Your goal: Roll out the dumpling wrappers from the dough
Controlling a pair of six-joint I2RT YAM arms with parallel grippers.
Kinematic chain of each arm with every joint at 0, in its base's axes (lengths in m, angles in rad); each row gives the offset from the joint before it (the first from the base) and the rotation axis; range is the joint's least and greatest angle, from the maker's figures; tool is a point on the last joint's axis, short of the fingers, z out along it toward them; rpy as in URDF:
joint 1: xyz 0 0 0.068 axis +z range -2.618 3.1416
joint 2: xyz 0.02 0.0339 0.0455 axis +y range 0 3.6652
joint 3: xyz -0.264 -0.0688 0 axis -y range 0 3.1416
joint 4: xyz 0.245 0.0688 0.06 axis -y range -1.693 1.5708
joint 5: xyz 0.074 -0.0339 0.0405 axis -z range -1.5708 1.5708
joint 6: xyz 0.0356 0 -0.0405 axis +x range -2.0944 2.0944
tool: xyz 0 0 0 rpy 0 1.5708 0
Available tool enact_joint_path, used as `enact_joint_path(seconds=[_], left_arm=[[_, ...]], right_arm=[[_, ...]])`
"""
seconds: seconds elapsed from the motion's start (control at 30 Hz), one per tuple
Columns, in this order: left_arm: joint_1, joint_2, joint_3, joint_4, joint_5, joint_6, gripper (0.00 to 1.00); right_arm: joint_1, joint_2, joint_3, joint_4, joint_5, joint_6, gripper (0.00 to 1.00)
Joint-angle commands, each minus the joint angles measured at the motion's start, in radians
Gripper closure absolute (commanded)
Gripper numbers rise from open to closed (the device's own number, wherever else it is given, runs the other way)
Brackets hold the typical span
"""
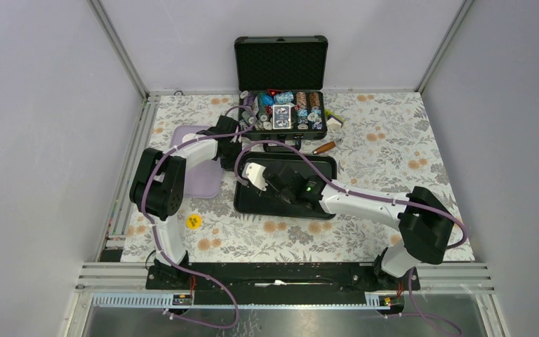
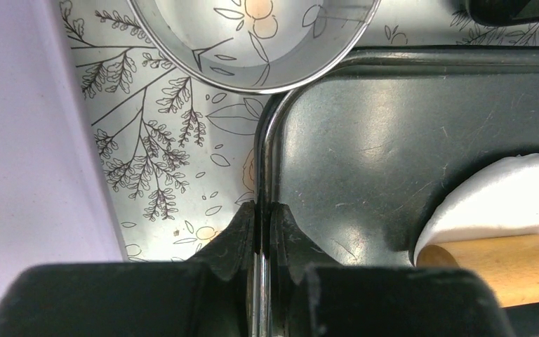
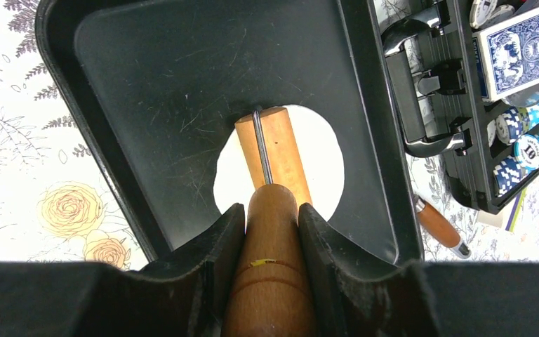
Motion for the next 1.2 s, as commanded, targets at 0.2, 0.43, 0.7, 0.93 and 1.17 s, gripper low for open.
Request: enact_joint_path(seconds=[0.2, 0.43, 0.7, 0.93, 1.17], left_arm=[[0.007, 0.012, -0.041, 0.014, -0.118, 0.008, 1.0], [0.004, 0.013, -0.043, 0.014, -0.118, 0.009, 1.0], [-0.001, 0.012, -0.043, 0.014, -0.153, 0.01, 1.0], [-0.001, 0.013, -0.041, 0.014, -0.155, 0.007, 1.0], [-0.002, 0.011, -0.043, 0.016, -0.155, 0.008, 1.0]], right_arm=[[-0.004, 0.101, -0.091, -0.075, 0.006, 0.019, 1.0], [-0.003, 0.12, -0.11, -0.041, 0.027, 0.012, 1.0], [-0.004, -0.017, -0.046, -0.036, -0.036, 0.032, 1.0], [-0.003, -0.13, 0.083, -0.145, -0.158, 0.032, 1.0], [-0.004, -0.141, -0.026, -0.1, -0.059, -0.015, 1.0]])
